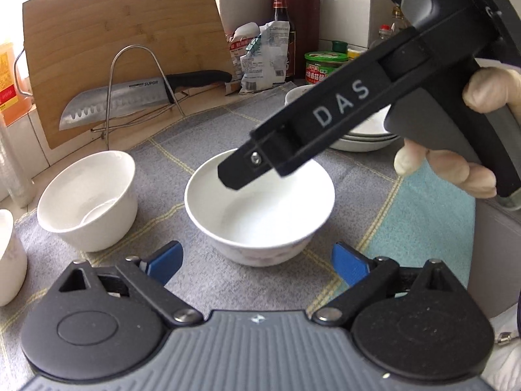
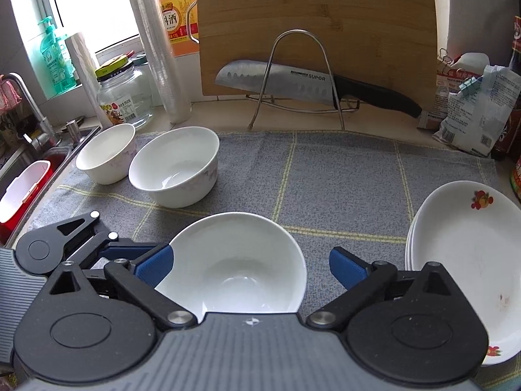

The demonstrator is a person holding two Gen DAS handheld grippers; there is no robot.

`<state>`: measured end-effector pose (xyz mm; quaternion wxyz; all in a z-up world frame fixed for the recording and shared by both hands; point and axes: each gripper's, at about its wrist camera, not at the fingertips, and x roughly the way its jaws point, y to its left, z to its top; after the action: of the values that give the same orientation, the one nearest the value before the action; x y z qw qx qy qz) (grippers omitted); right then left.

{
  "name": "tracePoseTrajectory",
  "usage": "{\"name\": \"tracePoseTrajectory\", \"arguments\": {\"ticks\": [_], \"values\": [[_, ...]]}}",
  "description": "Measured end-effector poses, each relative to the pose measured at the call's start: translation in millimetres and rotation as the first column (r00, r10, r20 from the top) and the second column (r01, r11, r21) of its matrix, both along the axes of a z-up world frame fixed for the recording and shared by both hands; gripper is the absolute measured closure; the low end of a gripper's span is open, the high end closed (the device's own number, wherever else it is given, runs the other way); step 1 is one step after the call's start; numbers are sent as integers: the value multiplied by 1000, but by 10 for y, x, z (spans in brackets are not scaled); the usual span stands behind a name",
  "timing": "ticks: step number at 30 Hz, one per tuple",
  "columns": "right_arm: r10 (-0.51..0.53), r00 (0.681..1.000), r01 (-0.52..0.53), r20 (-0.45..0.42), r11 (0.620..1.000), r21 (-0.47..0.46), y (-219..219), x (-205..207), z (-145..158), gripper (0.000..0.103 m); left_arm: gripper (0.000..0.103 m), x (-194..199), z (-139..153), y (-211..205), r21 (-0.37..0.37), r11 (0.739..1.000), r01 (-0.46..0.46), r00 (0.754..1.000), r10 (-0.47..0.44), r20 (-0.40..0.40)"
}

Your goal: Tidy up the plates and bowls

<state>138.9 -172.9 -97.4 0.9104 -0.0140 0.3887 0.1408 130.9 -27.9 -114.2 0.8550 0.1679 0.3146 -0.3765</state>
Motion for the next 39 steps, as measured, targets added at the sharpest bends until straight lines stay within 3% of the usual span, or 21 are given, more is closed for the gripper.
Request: {"name": "tracePoseTrajectory", "arguments": {"ticks": [4, 10, 19, 25, 28, 34, 39], "values": [[-8, 999, 9, 36, 999, -38, 45, -29, 15, 0, 5, -74, 26, 141, 54, 996, -68, 997, 69, -24], [-3, 999, 6, 52, 997, -74, 209, -44, 3, 0, 4, -44, 150, 517, 29, 984, -175, 983, 176, -43], [24, 997, -16, 71, 993, -117, 586, -32, 1, 0, 4, 97, 270, 962, 38, 955, -294, 956, 294, -6], [115, 989, -100, 95, 983, -157, 711, -20, 16, 0, 4, 145, 354, 987, 29, 930, -366, 930, 366, -1], [168, 980, -150, 103, 976, -161, 689, 20, 8, 0, 4, 175, 432, 930, 27, 905, -424, 905, 425, -5], [261, 957, -238, 127, 956, -170, 616, 70, 25, 0, 4, 363, 568, 882, -10, 859, -513, 855, 509, -99], [306, 945, -287, 112, 945, -159, 612, 94, -21, 0, 4, 523, 692, 859, -19, 850, -527, 847, 523, -91]]}}
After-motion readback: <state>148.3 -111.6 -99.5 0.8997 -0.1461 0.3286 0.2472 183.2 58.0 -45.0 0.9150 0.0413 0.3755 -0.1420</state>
